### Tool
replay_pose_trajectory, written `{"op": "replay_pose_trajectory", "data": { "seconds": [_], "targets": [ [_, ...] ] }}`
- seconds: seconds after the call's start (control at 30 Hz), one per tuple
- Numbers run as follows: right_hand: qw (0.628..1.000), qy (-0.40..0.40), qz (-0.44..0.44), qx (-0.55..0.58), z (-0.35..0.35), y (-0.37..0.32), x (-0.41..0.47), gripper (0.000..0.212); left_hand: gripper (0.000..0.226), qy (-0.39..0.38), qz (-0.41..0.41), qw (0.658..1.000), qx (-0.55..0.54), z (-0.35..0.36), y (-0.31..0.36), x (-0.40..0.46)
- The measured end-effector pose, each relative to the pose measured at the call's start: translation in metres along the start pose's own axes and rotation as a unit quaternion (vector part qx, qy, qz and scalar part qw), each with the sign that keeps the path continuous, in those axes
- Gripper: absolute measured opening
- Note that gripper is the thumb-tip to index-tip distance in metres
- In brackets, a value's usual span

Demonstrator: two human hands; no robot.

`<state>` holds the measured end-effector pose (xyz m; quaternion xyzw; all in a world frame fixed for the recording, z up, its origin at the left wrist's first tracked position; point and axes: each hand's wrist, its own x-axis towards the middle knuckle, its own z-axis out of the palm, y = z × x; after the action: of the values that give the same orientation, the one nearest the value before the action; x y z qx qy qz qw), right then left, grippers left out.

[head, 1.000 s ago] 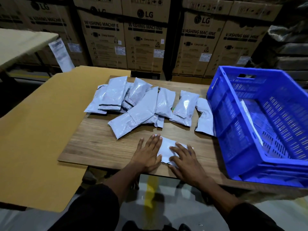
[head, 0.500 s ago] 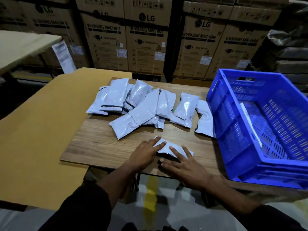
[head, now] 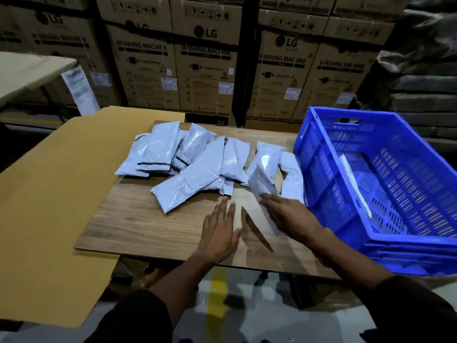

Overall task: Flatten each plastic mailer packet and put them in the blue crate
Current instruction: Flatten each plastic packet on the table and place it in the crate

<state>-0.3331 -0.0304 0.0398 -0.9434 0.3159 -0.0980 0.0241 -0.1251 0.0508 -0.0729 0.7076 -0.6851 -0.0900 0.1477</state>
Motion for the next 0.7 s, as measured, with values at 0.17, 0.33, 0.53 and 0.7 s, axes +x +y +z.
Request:
{"op": "replay_pose_trajectory", "data": {
  "seconds": [0.17, 0.33, 0.53, 0.7],
  "targets": [
    [0.987, 0.15, 0.053, 0.038, -0.046, 0.041, -0.008, 0.035, 0.069, -0.066, -0.002, 0.996, 0.067, 0.015, 0.041, 0.004],
    [0.966, 0.239, 0.096, 0.018, -0.098, 0.087, -0.025, 0.036, 0.062, -0.074, 0.006, 0.994, 0.082, 0.03, 0.064, 0.014],
    [0.94, 0.317, 0.127, 0.0, -0.139, 0.138, -0.057, 0.031, 0.061, -0.064, -0.004, 0.996, 0.069, 0.043, 0.091, 0.029],
    [0.93, 0.315, 0.188, -0.005, -0.148, 0.181, -0.086, 0.032, 0.056, -0.024, -0.01, 0.997, 0.074, 0.053, 0.104, 0.032]
  ]
}}
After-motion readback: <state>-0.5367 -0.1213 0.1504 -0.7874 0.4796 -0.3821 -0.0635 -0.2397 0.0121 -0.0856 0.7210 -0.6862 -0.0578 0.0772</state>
